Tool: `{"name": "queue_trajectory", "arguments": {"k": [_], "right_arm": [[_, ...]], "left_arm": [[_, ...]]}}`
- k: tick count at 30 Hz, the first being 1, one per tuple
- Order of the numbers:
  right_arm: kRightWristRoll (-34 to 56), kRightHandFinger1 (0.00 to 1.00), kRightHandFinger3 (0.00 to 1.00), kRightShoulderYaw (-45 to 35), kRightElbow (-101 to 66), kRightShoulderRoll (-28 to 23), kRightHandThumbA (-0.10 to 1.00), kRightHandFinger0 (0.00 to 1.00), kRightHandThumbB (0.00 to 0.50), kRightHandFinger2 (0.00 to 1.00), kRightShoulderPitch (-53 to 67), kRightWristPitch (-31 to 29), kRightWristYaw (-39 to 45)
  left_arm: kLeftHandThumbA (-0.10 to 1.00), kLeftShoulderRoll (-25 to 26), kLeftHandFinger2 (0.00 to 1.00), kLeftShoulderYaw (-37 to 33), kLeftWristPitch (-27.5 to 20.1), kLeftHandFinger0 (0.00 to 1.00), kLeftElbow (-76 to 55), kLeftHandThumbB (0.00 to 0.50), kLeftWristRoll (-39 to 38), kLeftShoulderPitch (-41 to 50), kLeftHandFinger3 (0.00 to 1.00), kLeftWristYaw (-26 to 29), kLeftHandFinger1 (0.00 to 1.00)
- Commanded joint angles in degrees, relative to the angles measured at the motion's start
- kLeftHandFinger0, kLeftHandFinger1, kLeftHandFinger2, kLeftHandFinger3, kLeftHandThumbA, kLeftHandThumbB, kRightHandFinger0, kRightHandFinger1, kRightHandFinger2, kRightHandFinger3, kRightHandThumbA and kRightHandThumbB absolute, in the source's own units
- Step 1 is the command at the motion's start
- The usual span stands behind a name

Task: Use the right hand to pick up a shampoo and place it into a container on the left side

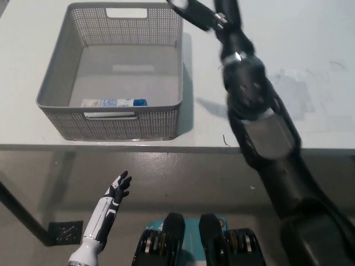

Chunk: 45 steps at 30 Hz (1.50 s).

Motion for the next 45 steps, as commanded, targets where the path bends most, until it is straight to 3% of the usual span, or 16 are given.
{"name": "queue_trajectory", "arguments": {"k": [1,8,10,11,12,13,18,23,39,45], "right_arm": [[9.25,1.0,1.0,-3.81,-34.03,-8.46,0.92,1.0,0.324,1.0,18.28,6.83,7.83],[7.05,1.0,1.0,-2.0,-29.56,-10.18,0.96,1.0,0.29,1.0,31.48,4.3,8.2],[8.68,1.0,1.0,-1.59,-27.94,-9.97,0.94,1.0,0.299,1.0,34.24,4.17,9.07],[9.22,1.0,1.0,-1.43,-27.53,-10.05,0.85,1.0,0.277,1.0,35.17,4.13,9.48],[10.52,1.0,1.0,-1.16,-26.15,-9.85,0.92,1.0,0.315,1.0,37.3,3.91,10.42],[10.91,1.0,1.0,-1.1,-25.85,-9.77,0.92,1.0,0.32,1.0,37.61,3.95,10.74],[10.89,1.0,1.0,-0.22,-25.03,-9.27,0.9,1.0,0.307,1.0,42.54,3.3,12.43],[11.07,1.0,1.0,0.23,-23.28,-8.06,0.94,1.0,0.334,1.0,45.34,2.55,13.56],[14.52,1.0,1.0,-0.11,-18.22,-7.08,0.89,1.0,0.28,1.0,47.22,1.87,18.77],[15.33,1.0,1.0,-0.38,-18.41,-6.62,0.89,1.0,0.29,1.0,47.84,2.69,19.21]], "left_arm": [[1.0,1.16,1.0,0.15,-1.82,1.0,-1.53,0.265,-0.06,-0.78,1.0,-0.26,1.0],[1.0,1.17,1.0,0.02,-2.48,1.0,-0.75,0.258,0.26,-0.82,1.0,-0.14,1.0],[1.0,1.29,1.0,-0.03,-2.36,1.0,-0.85,0.255,0.16,-0.67,1.0,-0.35,1.0],[1.0,1.19,1.0,-0.08,-2.46,1.0,-0.75,0.255,0.1,-0.63,1.0,-0.34,1.0],[1.0,1.14,1.0,-0.05,-2.32,1.0,-0.73,0.253,-0.3,-0.73,1.0,-0.53,1.0],[1.0,1.17,1.0,-0.02,-2.36,1.0,-0.62,0.252,-0.37,-0.86,1.0,-0.49,1.0],[1.0,1.34,1.0,0.02,-2.54,1.0,-0.56,0.257,0.43,-1.03,1.0,0.2,1.0],[1.0,1.42,1.0,0.35,-2.65,1.0,-0.21,0.243,-0.27,-1.11,1.0,0.06,1.0],[1.0,1.38,1.0,0.53,-2.78,1.0,0.36,0.245,-0.51,-1.28,1.0,0.09,1.0],[1.0,1.47,1.0,0.38,-3.63,1.0,0.52,0.225,0.34,-0.72,1.0,0.57,1.0]]}}
